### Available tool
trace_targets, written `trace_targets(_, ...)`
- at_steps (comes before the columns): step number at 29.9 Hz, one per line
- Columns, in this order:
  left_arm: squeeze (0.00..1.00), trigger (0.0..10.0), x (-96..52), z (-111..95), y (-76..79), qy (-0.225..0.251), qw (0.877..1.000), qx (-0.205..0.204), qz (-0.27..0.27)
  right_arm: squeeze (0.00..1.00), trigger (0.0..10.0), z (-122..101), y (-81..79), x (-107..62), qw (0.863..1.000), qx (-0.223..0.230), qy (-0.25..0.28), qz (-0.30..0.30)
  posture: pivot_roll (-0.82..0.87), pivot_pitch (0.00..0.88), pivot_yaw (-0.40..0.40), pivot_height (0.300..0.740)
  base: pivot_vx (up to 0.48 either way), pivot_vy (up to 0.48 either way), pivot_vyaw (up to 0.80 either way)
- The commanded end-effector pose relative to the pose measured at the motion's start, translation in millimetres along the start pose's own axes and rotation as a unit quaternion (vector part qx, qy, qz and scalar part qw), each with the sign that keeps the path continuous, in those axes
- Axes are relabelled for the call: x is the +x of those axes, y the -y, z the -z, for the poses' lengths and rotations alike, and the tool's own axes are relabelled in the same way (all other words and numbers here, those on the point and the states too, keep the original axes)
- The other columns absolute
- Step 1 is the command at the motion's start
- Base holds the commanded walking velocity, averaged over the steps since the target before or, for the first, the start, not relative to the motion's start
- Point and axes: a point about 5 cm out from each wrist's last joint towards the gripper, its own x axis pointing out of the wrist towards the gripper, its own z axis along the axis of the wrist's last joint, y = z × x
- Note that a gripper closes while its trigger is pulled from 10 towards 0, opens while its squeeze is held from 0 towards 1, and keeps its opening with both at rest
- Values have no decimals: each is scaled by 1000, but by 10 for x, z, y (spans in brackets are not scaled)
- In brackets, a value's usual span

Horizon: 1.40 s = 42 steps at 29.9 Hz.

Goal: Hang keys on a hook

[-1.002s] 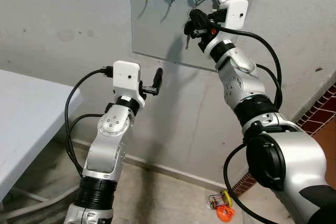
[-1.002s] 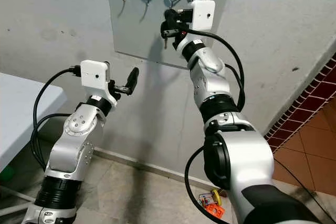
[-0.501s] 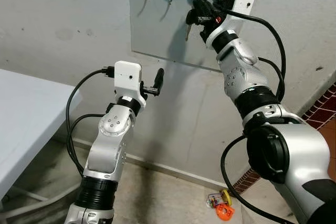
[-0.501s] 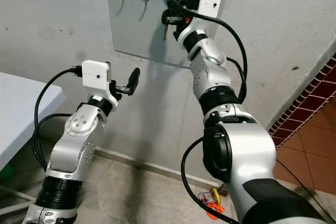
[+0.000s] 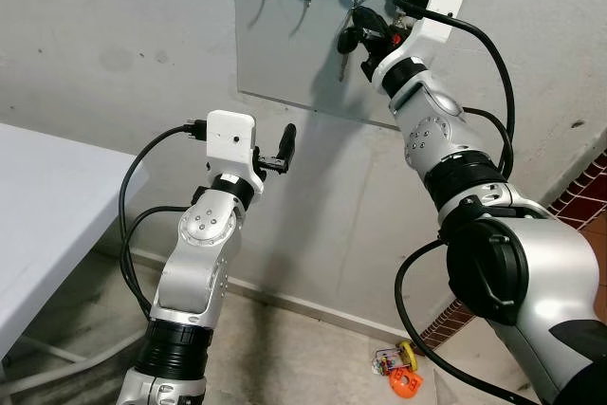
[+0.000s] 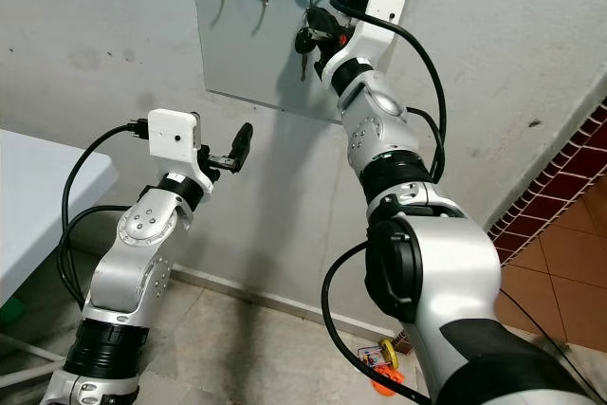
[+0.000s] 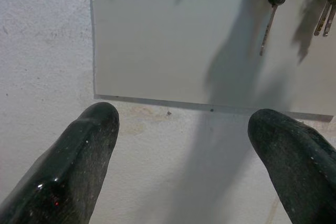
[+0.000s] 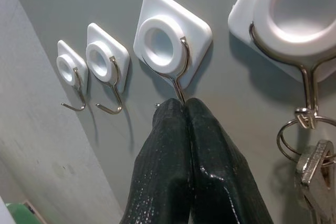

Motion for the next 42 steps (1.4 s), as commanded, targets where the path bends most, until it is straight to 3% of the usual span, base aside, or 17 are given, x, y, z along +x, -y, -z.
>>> trace_targets(1, 0, 10000, -13, -24, 9, 2, 1000, 4, -2, 0, 10000, 14, 8, 2, 1000, 10, -7, 8, 49, 48, -78, 732, 0, 0, 0)
trace_targets(4, 0, 10000, -13, -23, 10, 2, 1000, 4, -3, 0, 10000, 50, 23, -17, 1000, 11, -8, 7, 48, 51, -76, 732, 0, 0, 0)
trace_targets(5, 0, 10000, -13, -23, 12, 2, 1000, 5, -3, 761, 10000, 53, 31, -22, 1000, 16, -6, 7, 48, 51, -77, 732, 0, 0, 0)
trace_targets(6, 0, 10000, -13, -24, 14, 2, 1000, 5, -4, 1000, 10000, 46, 44, -35, 1000, 19, 5, 3, 48, 54, -76, 732, 0, 0, 0)
trace_targets(18, 0, 10000, -11, -19, -10, 3, 1000, 13, -16, 1000, 10000, 90, 57, -91, 1000, -5, 25, -18, 48, 56, -72, 732, 0, 0, 0)
trace_targets(27, 0, 10000, -69, 242, -106, -30, 998, 26, -45, 1000, 10000, 492, 280, -368, 1000, -22, -10, 4, 43, 39, -55, 732, 0, 0, 0)
trace_targets(29, 0, 10000, -128, 458, -156, -59, 997, 30, -48, 1000, 10000, 746, 366, -551, 999, -25, -34, 19, 31, 29, -43, 732, 0, 0, 0)
trace_targets(35, 0, 10000, -204, 721, -238, -94, 992, 47, -73, 1000, 10000, 1046, 436, -796, 996, -39, -62, 44, 16, 12, -28, 732, 0, 0, 0)
trace_targets(38, 0, 10000, -311, 1025, -275, -127, 987, 79, -65, 1000, 10000, 1393, 560, -1162, 990, -46, -109, 78, 0, 0, -11, 732, 0, 0, 0)
trace_targets(39, 0, 10000, -311, 1025, -275, -127, 987, 79, -65, 1000, 10000, 1393, 560, -1162, 990, -46, -109, 78, 0, 0, -11, 732, 0, 0, 0)
trace_targets(40, 0, 10000, -370, 1162, -291, -148, 984, 70, -66, 1000, 10000, 1543, 622, -1349, 984, -54, -140, 91, 0, 0, -11, 732, 0, 0, 0)
trace_targets(42, 0, 10000, -396, 1229, -291, -158, 985, 50, -55, 1000, 10000, 1614, 648, -1456, 983, -55, -151, 94, -5, 0, -8, 732, 0, 0, 0)
